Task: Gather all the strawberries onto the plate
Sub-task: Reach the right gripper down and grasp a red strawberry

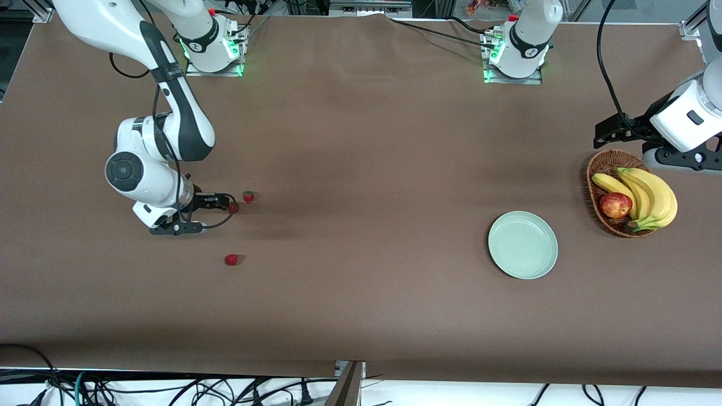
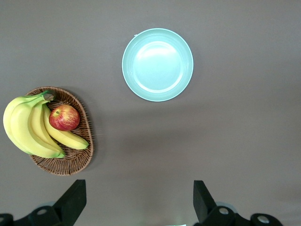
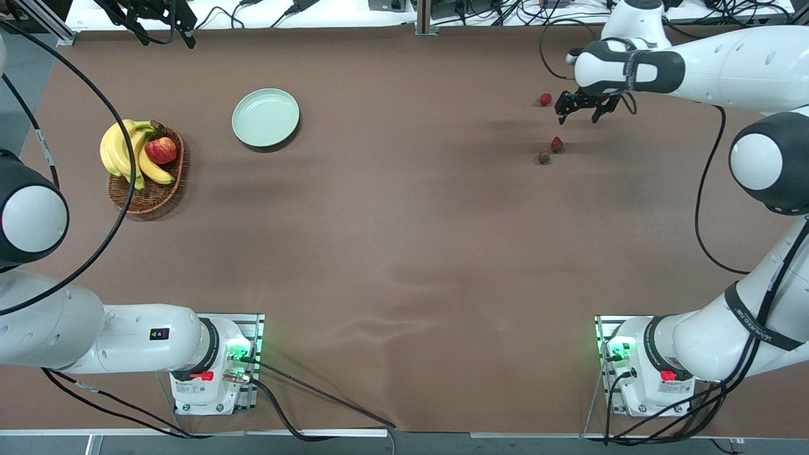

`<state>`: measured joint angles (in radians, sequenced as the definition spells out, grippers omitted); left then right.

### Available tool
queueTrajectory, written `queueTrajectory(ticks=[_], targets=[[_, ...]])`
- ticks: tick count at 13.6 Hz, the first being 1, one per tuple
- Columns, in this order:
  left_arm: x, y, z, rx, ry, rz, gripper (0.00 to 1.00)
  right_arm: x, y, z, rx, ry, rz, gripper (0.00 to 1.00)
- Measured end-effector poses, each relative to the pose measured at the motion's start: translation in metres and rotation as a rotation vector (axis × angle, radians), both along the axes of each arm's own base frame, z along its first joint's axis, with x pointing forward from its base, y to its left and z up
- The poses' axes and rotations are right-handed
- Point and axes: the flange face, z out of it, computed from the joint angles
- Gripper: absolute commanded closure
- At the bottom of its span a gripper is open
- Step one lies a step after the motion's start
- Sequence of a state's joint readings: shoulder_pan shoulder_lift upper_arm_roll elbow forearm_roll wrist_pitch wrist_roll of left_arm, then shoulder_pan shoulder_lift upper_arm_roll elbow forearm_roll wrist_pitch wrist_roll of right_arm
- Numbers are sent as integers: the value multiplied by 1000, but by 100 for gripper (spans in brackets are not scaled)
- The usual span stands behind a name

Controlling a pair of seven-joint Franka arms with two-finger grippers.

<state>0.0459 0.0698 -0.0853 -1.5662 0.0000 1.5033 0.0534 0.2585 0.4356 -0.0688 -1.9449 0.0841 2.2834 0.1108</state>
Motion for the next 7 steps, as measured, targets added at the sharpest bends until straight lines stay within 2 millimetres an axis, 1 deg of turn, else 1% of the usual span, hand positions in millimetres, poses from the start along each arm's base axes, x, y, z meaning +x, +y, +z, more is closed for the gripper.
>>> queueTrajectory(ticks=[2, 4, 7], targets=[[0, 0, 0, 0, 0, 0, 0, -2, 8, -15, 17, 10, -19, 4], [0, 0, 0, 0, 0, 0, 0, -4, 9, -31, 14, 28, -25, 7], [0, 0, 0, 0, 0, 0, 0, -9, 10, -49, 11, 26, -35, 13]])
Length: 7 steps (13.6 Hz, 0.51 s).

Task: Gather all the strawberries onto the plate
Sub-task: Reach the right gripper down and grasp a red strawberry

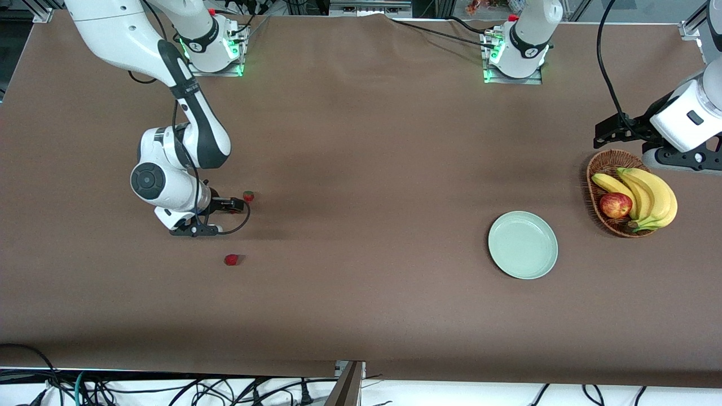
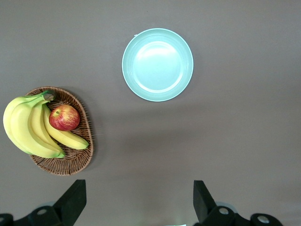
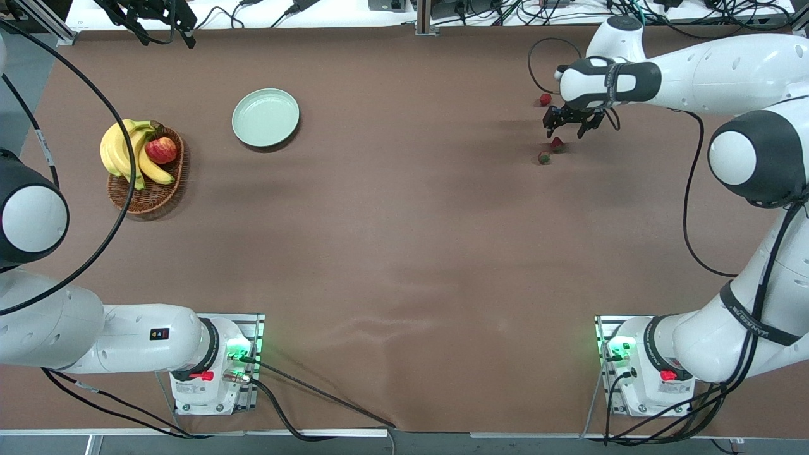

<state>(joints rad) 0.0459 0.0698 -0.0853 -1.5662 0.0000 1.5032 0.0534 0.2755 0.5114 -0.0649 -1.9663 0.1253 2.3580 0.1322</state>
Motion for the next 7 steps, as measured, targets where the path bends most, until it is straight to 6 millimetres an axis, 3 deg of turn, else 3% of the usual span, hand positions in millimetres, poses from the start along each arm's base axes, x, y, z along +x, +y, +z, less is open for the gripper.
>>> queueTrajectory(ticks=[4, 7], targets=[[0, 0, 0, 0, 0, 0, 0, -12, 18, -12, -4, -7, -14, 26], [0, 0, 0, 0, 0, 0, 0, -13, 19, -13, -5, -8, -16, 39]])
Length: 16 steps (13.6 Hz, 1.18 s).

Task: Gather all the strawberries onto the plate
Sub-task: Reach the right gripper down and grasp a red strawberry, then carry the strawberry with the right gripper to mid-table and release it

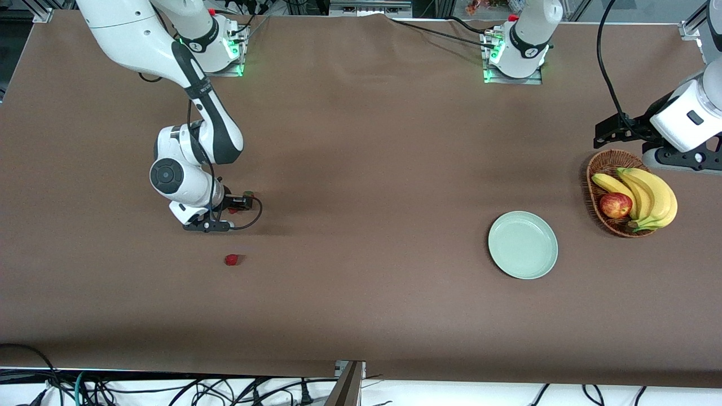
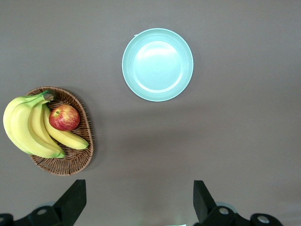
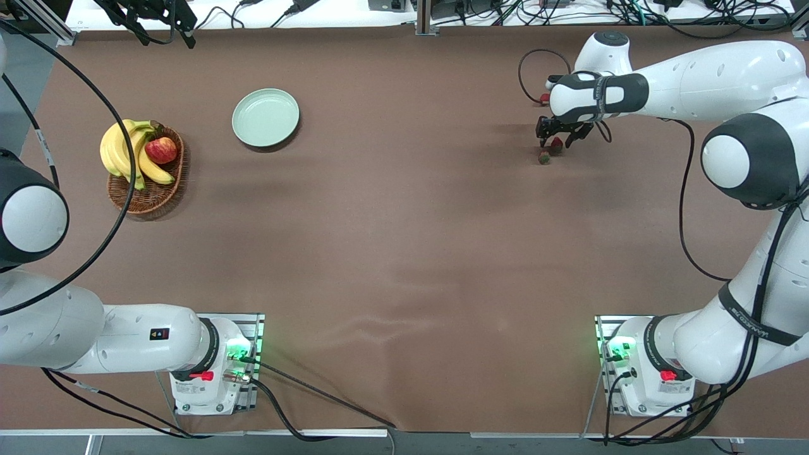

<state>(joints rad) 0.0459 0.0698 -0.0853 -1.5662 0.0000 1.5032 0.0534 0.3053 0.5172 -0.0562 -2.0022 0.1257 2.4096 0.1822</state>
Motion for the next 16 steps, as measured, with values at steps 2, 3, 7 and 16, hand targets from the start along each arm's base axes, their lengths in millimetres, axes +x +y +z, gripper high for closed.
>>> queueTrajectory(ticks=[2, 3, 7, 16], targets=[[0, 0, 0, 0, 0, 0, 0, 0, 0, 0, 0, -1, 0, 43], [0, 0, 0, 0, 0, 0, 0, 0, 0, -1, 0, -3, -1, 48], [0, 0, 0, 0, 0, 0, 0, 0, -1, -5, -1, -4, -2, 55], [0, 0, 0, 0, 0, 0, 0, 7, 1, 2, 3, -24, -16, 87]])
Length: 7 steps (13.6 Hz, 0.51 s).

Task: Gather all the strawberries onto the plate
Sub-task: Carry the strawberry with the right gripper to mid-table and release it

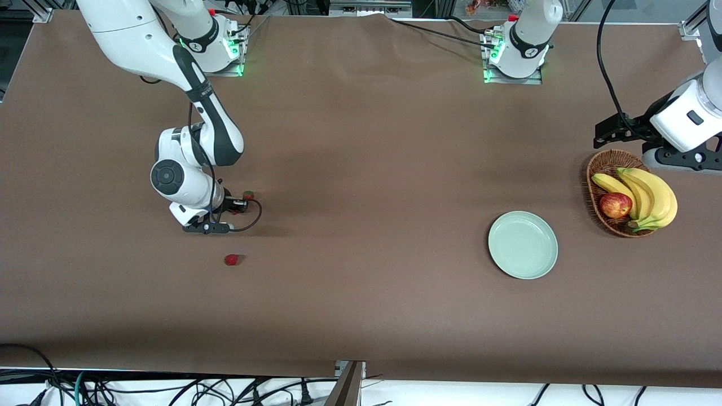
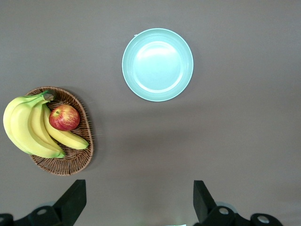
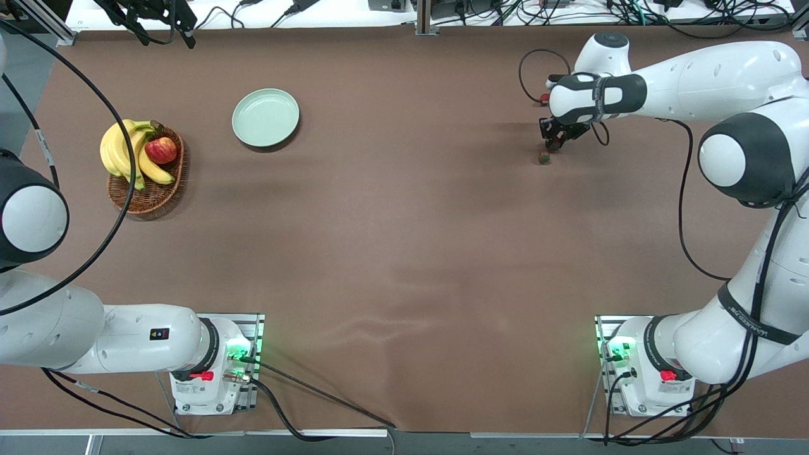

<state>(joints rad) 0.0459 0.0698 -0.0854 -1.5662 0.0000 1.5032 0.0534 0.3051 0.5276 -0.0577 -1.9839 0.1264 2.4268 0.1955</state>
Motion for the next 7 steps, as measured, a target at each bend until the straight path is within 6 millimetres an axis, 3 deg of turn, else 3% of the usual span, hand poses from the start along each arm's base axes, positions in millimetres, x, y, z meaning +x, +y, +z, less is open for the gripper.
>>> queueTrajectory(ticks=[2, 4, 7], targets=[[0, 0, 0, 0, 0, 0, 0, 13, 9, 24, 4, 24, -12, 87], [0, 0, 0, 0, 0, 0, 0, 30, 27, 67, 6, 56, -39, 87], [0, 0, 0, 0, 0, 0, 0, 41, 75, 118, 14, 48, -89, 87]])
